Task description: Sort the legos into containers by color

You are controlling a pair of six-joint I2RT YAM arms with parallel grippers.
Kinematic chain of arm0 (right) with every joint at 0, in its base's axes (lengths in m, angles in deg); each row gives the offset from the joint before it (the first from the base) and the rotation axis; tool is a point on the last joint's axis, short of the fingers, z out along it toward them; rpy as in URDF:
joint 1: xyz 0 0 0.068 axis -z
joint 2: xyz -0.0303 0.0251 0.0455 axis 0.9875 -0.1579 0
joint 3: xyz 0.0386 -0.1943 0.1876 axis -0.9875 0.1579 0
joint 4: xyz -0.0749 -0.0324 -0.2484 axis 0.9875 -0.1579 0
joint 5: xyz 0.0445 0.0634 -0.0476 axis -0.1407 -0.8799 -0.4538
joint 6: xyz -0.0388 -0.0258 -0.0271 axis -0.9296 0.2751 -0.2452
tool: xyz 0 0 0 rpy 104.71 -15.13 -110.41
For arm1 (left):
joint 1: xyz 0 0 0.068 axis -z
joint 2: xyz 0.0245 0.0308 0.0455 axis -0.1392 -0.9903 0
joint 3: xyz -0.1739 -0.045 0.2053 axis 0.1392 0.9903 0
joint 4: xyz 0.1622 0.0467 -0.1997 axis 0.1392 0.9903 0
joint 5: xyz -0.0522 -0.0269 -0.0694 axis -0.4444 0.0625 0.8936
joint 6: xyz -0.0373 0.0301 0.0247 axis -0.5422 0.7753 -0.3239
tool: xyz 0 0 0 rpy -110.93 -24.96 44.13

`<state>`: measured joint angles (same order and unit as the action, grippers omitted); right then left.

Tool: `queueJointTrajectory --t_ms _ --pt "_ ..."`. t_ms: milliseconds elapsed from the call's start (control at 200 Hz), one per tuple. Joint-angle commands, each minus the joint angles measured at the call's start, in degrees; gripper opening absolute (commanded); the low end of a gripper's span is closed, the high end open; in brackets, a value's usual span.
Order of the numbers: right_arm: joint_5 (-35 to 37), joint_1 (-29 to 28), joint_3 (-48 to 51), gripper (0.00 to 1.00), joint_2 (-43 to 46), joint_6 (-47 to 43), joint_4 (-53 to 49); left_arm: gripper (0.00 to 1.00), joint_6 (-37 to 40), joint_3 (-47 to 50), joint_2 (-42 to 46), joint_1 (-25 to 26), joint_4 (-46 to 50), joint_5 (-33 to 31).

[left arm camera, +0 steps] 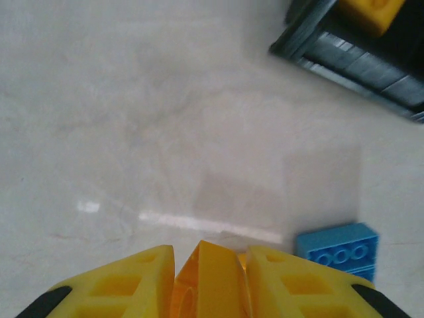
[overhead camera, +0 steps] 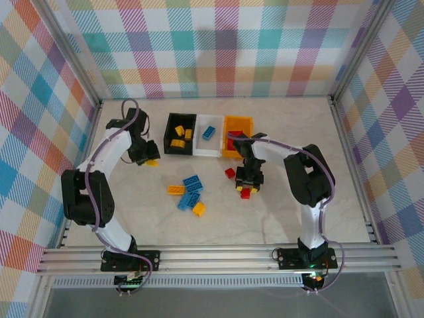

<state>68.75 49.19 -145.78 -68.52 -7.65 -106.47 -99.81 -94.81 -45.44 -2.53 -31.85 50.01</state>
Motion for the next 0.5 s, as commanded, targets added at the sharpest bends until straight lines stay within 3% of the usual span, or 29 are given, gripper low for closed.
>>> queueJointTrajectory --t_ms 0,150,495 --pt "-0.62 -0.44 0.98 0.38 -1.1 0.68 1.09 0.34 -1.57 -5.03 -4.27 -0.55 1.25 2.73" --pt "0.0 -0.41 2.31 0.28 0.44 1.12 1.32 0.34 -3.64 -11.19 -9.07 -0.42 -0.28 4.31" --pt "-3.95 -0.44 2.65 0.26 2.38 2.15 1.41 0.34 -7.5 -28.61 -24.05 1.5 -2.29 5.78"
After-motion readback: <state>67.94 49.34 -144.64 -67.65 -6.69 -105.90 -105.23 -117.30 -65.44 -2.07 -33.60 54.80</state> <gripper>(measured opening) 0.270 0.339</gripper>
